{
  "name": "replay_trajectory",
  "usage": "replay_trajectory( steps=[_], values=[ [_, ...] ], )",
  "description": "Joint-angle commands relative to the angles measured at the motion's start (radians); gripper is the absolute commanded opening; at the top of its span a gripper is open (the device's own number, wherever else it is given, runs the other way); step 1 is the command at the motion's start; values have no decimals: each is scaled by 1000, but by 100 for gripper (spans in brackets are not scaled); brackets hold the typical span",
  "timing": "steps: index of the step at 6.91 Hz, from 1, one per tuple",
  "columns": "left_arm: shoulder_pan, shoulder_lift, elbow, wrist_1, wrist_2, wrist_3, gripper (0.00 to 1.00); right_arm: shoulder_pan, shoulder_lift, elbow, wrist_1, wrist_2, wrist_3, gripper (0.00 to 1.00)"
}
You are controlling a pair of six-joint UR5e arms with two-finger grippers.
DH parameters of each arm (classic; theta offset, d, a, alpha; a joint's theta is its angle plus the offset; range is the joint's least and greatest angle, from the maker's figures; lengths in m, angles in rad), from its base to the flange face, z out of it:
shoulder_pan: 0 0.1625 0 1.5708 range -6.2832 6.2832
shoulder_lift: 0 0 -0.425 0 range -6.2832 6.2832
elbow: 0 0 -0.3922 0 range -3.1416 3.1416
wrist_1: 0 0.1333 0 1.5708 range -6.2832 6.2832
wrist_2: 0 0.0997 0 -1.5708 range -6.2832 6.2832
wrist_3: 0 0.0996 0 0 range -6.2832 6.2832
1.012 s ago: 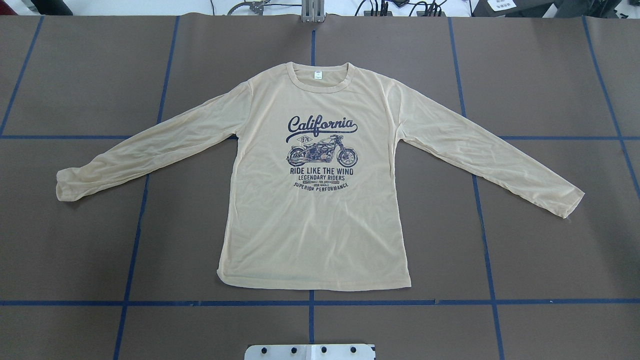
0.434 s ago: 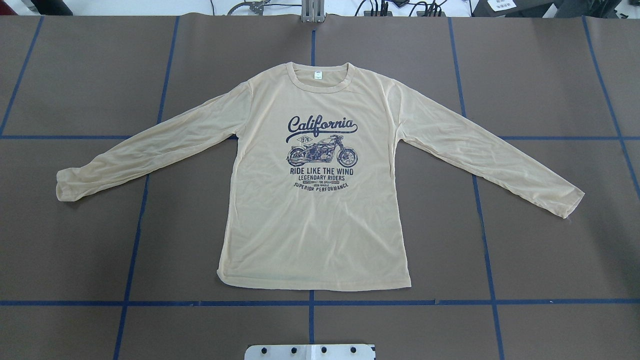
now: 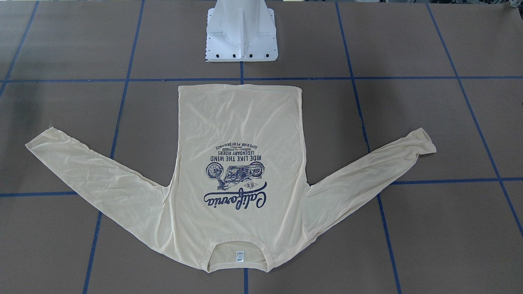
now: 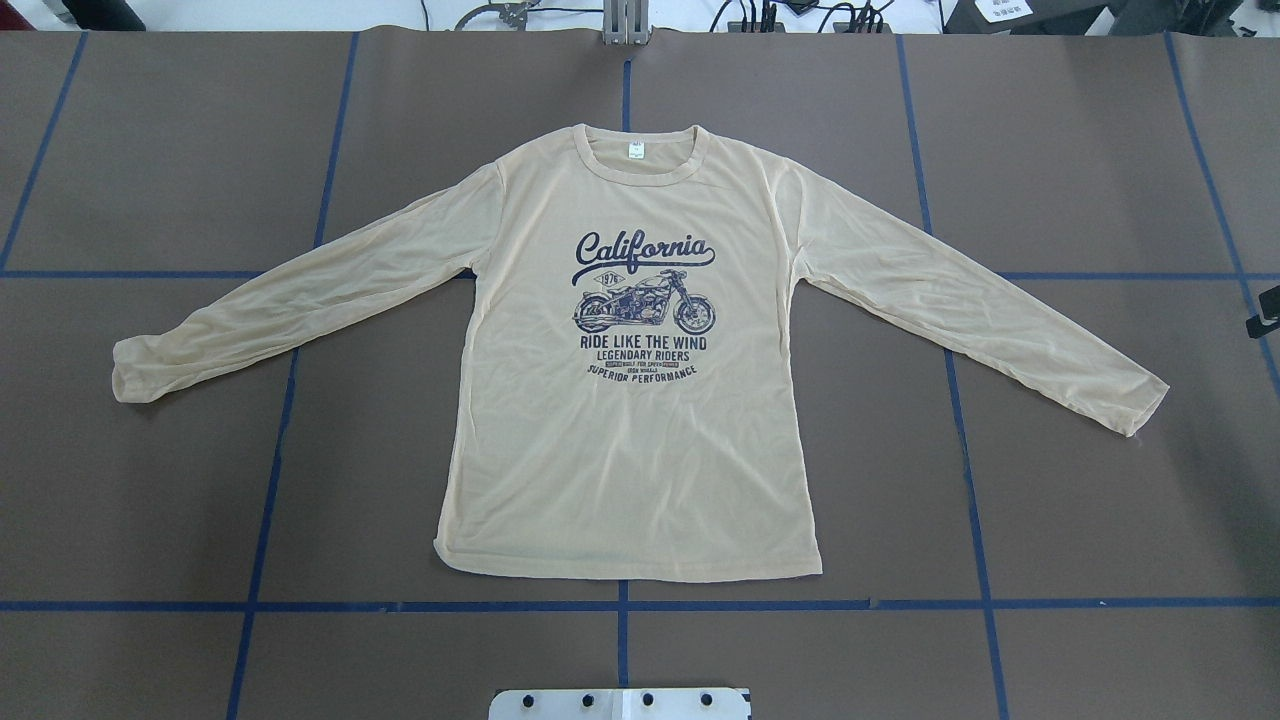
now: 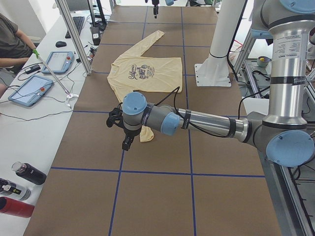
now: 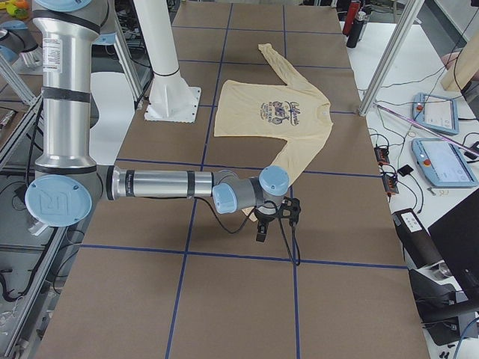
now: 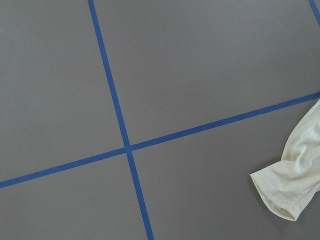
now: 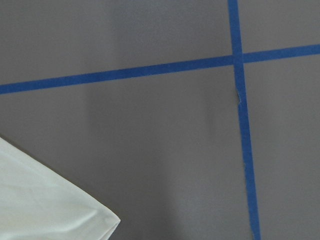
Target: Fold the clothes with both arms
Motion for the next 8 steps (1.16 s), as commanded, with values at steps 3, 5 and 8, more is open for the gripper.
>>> replay_trajectory(
  steps=[3, 5, 8],
  values=[
    [-1, 9, 0, -55, -3, -3, 100, -146, -1, -165, 447, -17, 319, 99],
    [-1, 9, 0, -55, -3, -3, 100, -191, 1, -157, 464, -20, 383, 92],
    [-1, 11, 0, -55, -3, -3, 100, -202, 1, -148, 464, -17, 403, 81]
  ],
)
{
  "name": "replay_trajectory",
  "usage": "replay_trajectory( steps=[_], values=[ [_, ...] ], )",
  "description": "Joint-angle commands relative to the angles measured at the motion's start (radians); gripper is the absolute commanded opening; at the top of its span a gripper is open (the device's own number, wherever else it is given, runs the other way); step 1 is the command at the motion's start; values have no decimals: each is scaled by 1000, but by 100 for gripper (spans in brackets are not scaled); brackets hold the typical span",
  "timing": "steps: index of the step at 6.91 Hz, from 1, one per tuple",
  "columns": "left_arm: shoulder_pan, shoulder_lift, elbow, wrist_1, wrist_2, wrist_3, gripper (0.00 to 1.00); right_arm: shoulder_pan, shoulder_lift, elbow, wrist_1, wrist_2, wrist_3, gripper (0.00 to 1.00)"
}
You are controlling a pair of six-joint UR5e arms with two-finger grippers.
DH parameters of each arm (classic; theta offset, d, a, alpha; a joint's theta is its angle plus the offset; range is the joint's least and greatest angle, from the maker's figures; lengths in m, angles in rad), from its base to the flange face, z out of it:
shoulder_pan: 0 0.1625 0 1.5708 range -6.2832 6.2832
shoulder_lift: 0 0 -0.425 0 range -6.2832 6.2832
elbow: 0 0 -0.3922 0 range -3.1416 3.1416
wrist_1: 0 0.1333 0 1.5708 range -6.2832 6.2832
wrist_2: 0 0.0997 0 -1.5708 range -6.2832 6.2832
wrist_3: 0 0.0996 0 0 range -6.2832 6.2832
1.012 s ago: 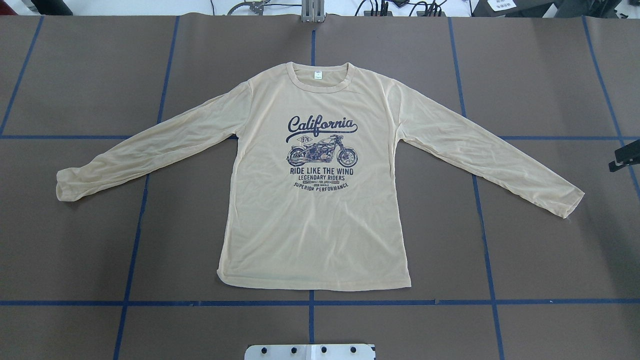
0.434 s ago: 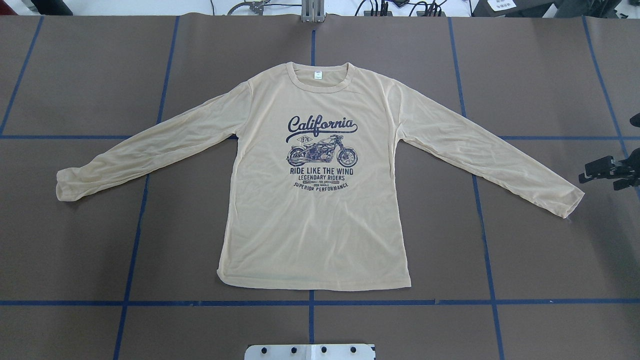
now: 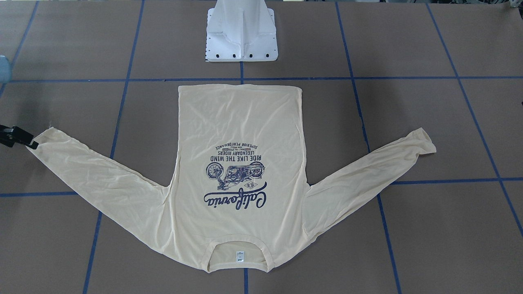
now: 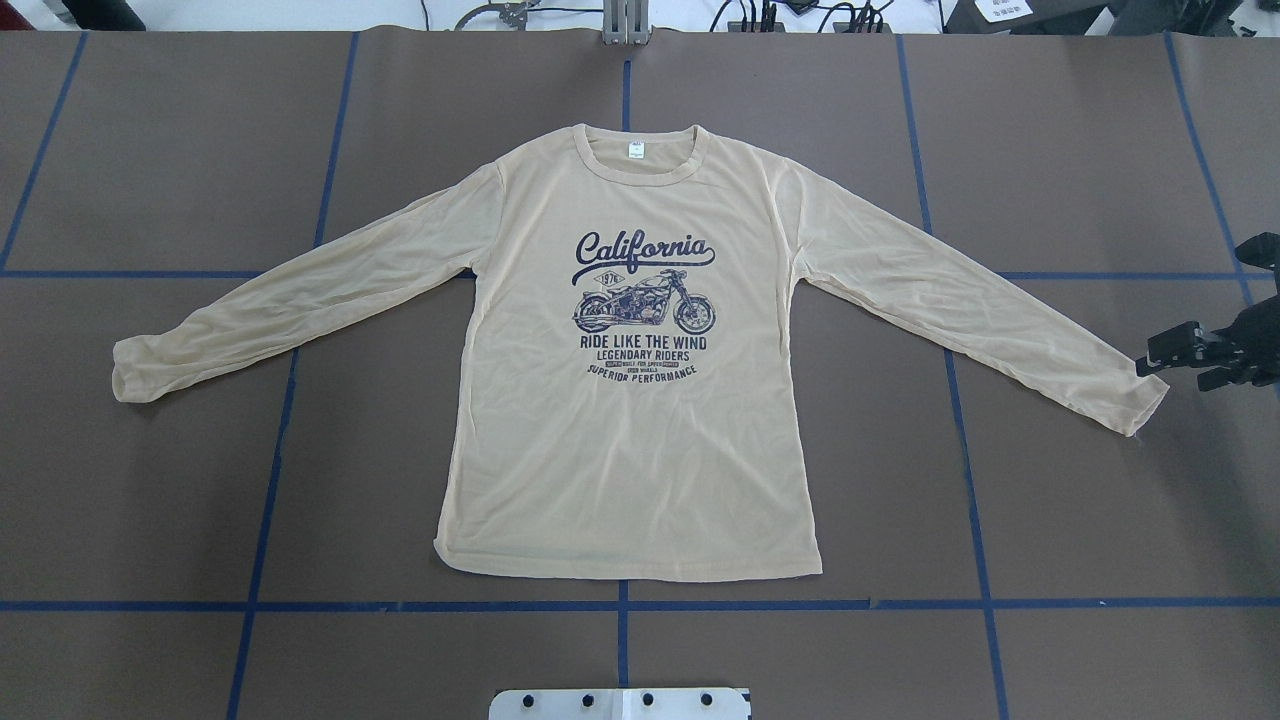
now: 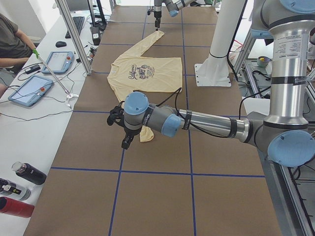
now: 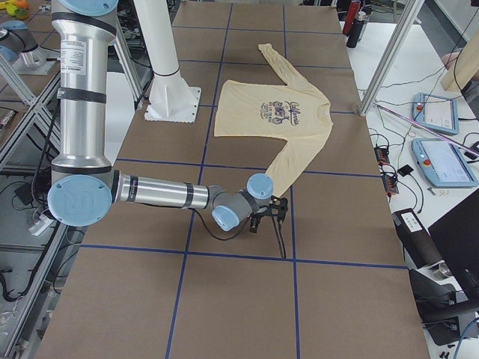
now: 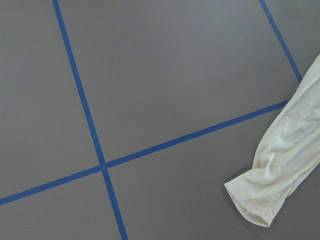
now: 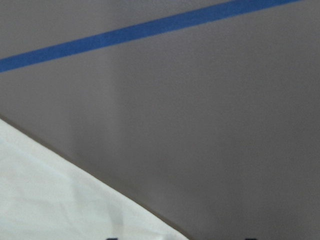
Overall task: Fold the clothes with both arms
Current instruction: 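Lower the right gripper to the nearest sleeve cuff and grasp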
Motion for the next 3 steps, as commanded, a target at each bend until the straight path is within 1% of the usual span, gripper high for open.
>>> replay_trajectory(
  steps=[1, 3],
  values=[
    [0, 3, 0, 0, 0, 0, 100, -8, -1, 1, 1, 3, 5, 82],
    [0, 3, 0, 0, -2, 0, 100, -9, -1, 1, 1, -2, 5, 79]
  ],
)
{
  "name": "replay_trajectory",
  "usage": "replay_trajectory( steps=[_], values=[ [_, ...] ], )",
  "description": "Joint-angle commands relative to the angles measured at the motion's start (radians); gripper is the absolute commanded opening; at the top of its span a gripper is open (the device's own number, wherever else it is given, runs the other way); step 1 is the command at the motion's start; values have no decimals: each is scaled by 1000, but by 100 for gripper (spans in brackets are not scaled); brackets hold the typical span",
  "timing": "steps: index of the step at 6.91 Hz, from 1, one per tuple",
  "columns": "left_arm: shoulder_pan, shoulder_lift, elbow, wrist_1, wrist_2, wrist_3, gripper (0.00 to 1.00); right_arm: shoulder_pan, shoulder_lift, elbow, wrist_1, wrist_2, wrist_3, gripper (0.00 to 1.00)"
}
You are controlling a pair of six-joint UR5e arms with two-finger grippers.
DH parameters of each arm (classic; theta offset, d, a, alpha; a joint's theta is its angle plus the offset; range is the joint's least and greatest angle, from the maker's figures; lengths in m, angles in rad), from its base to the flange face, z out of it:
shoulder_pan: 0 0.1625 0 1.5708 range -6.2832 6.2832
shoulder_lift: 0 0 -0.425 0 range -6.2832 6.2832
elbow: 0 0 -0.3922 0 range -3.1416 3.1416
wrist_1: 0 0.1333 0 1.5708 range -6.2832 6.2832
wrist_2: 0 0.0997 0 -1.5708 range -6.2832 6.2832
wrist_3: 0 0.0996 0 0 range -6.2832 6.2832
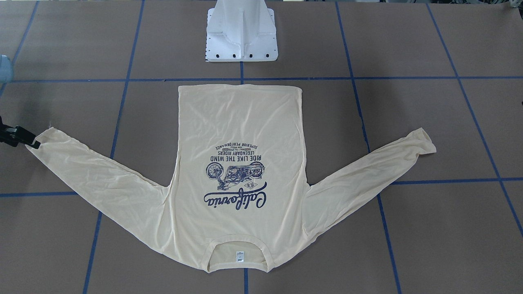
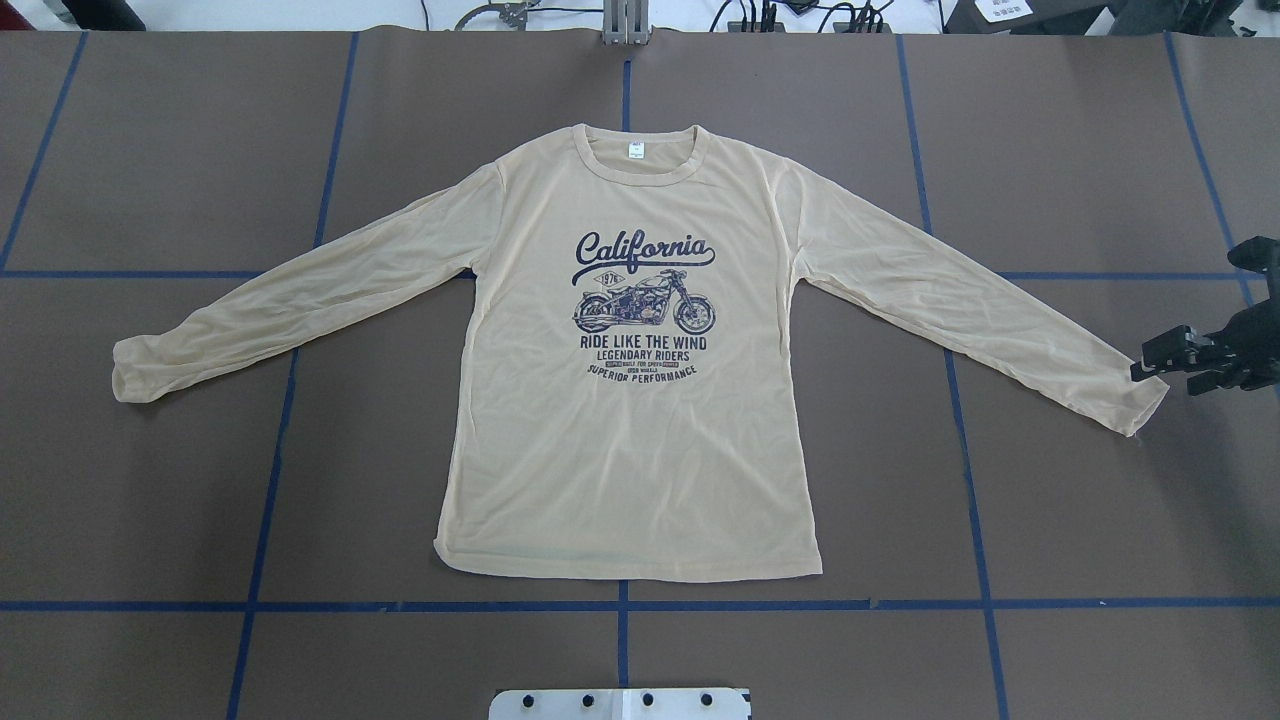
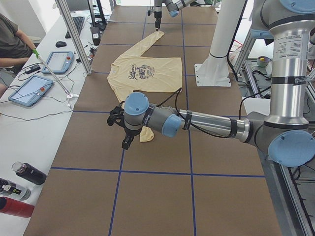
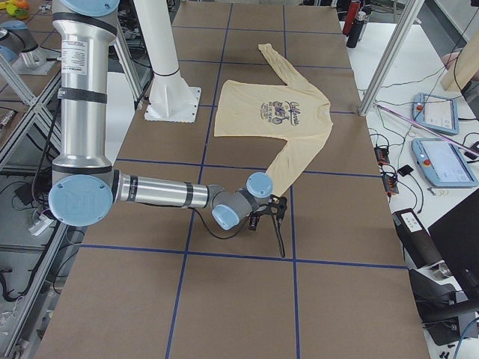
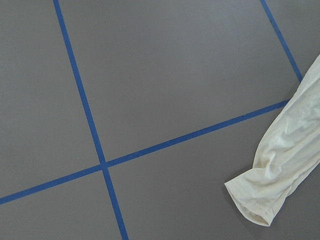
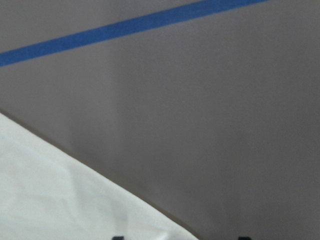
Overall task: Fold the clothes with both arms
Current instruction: 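Lower the right gripper to the nearest sleeve cuff and grasp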
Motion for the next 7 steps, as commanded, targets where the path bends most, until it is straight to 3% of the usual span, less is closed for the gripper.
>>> replay_trajectory(
  steps=[1, 2, 4, 5, 6, 7],
  values=[
    [0, 2, 0, 0, -1, 0, 100, -2, 0, 3, -1, -1, 0, 69],
    [0, 2, 0, 0, -3, 0, 100, -2, 0, 4, -1, 0, 2, 48],
    [0, 3, 2, 0, -3, 0, 100, -3, 0, 4, -1, 5, 2, 47],
    [0, 3, 2, 0, -3, 0, 100, -5, 0, 4, -1, 5, 2, 41],
    [0, 3, 2, 2, -4, 0, 100, -5, 0, 3, -1, 5, 2, 13],
    [0, 3, 2, 2, -4, 0, 100, -5, 0, 4, -1, 5, 2, 0]
  ],
)
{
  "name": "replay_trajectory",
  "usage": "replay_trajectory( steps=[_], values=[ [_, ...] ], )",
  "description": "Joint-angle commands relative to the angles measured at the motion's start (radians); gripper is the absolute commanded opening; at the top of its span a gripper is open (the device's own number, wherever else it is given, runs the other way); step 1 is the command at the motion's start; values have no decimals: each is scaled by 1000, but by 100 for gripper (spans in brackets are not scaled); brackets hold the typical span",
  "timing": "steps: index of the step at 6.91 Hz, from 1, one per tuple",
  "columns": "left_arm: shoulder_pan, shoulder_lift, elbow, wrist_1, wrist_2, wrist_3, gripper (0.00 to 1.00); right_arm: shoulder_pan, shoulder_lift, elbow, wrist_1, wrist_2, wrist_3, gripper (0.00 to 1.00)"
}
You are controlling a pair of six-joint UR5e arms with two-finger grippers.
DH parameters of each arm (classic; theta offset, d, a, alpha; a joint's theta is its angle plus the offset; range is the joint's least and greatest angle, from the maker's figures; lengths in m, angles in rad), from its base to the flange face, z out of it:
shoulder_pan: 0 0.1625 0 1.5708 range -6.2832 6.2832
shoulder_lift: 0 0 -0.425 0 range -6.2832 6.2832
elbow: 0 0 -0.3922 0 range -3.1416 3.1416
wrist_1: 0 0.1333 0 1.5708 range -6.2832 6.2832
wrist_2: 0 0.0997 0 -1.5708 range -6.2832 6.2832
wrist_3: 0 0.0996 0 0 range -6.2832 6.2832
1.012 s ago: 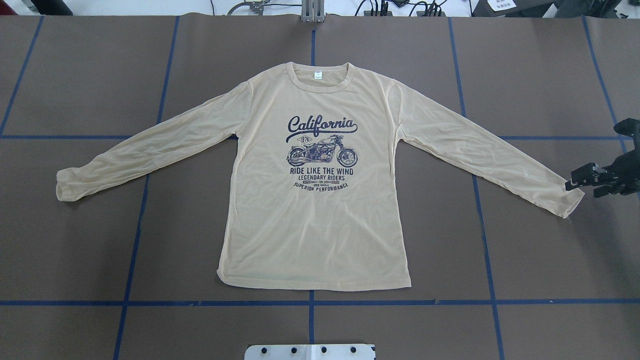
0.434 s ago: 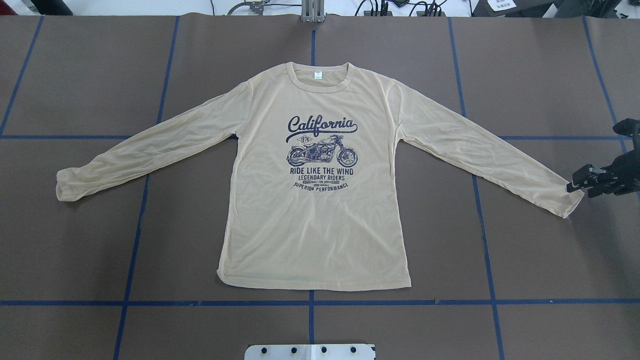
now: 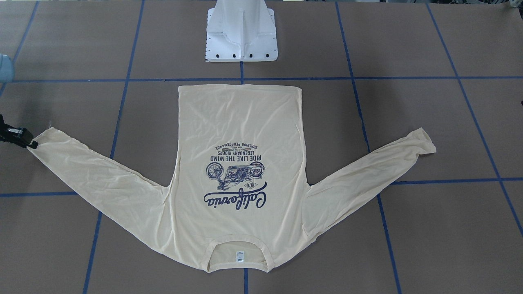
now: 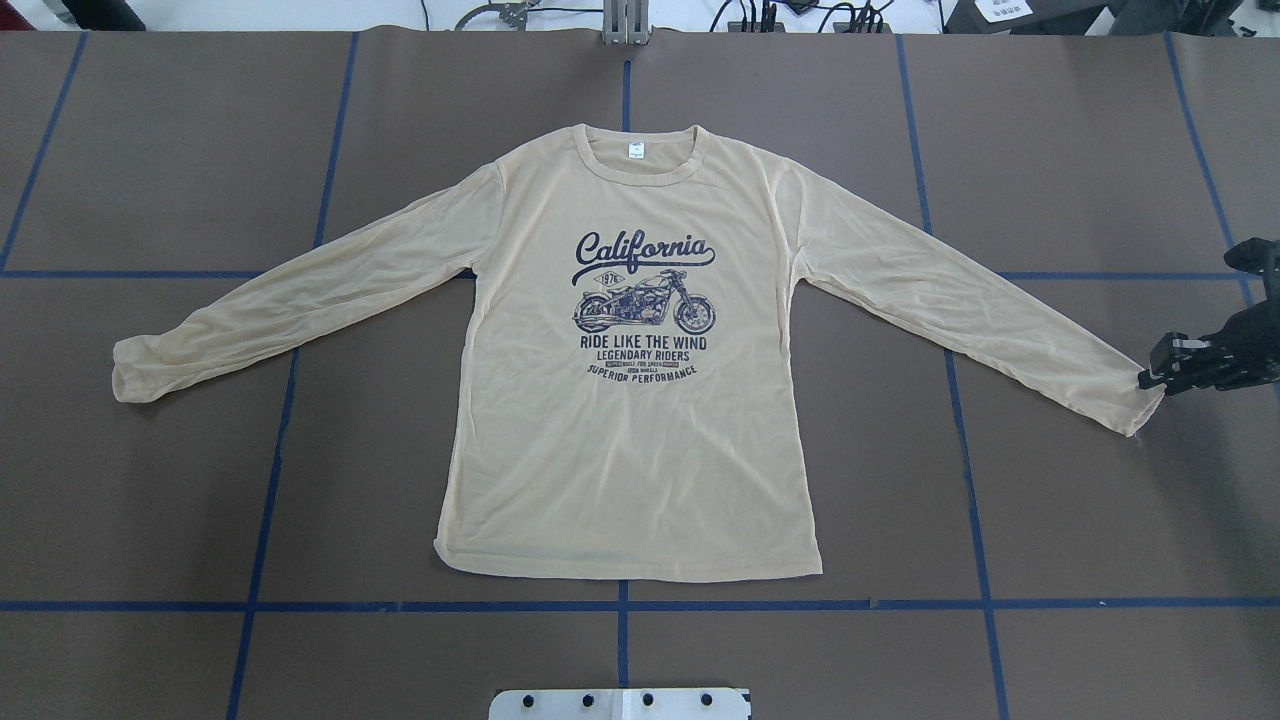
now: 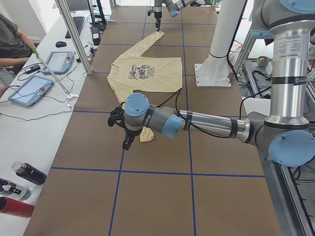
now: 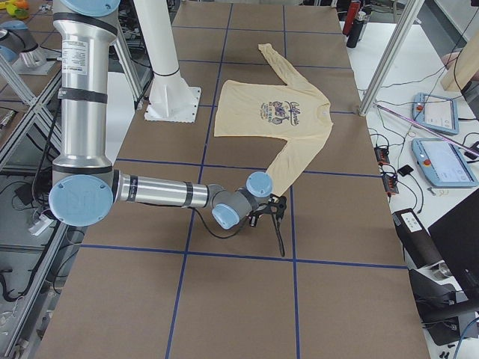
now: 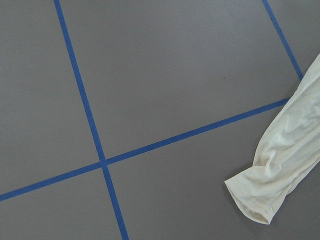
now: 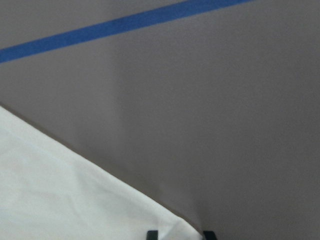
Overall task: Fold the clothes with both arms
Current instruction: 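Lower the right gripper to the nearest sleeve cuff and grasp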
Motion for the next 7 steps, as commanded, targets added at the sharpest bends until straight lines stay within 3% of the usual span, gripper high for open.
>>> replay_trajectory(
  steps=[1, 4, 5, 6, 7],
  values=[
    [0, 0, 0, 0, -1, -3, 100, 3, -3, 11, 0, 0, 2, 0],
    [0, -1, 2, 2, -2, -3, 100, 6, -60, 196, -20, 15, 72, 0],
    [0, -5, 0, 2, -4, -3, 100, -2, -20, 262, -56, 20, 200, 0],
    [0, -8, 2, 2, -4, -3, 100, -7, 136, 267, -184, 20, 286, 0],
    [0, -11, 0, 2, -4, -3, 100, -23, 325, 260, -403, 6, 319, 0]
  ],
)
